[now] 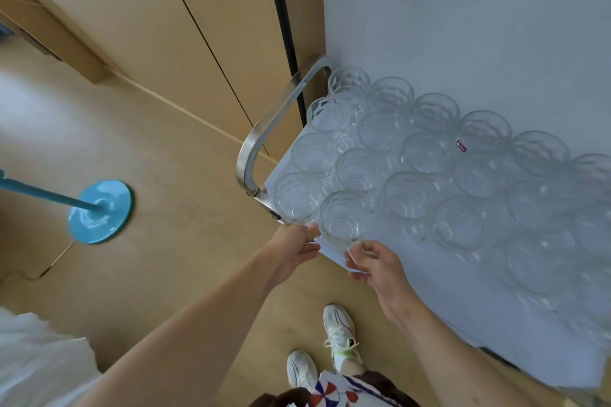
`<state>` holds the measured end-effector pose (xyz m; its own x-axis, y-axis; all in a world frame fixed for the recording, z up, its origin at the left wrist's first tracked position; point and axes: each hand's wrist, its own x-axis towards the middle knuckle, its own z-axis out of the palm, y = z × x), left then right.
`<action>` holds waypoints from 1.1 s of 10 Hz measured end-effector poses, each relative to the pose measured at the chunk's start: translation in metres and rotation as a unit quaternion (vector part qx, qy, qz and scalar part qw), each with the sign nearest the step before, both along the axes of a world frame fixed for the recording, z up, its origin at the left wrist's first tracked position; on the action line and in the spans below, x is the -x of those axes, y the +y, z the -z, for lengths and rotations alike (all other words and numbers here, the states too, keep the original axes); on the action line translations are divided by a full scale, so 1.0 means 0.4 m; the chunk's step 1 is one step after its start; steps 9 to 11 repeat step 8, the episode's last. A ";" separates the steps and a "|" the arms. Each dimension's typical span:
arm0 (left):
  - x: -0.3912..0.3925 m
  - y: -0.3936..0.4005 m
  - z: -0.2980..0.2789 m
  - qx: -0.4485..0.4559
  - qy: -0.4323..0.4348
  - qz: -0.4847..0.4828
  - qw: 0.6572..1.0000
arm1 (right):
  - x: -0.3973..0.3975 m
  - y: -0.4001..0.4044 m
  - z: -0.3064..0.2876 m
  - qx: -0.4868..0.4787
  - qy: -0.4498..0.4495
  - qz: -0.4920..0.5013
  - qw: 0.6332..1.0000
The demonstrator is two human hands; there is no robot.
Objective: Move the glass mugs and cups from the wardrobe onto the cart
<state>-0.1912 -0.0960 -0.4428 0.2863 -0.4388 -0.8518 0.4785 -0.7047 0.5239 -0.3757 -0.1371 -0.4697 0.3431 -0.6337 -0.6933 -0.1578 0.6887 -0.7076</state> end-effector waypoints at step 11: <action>-0.080 0.069 -0.072 0.000 -0.070 0.261 0.963 | -0.016 0.169 -0.072 0.067 0.142 0.169 0.973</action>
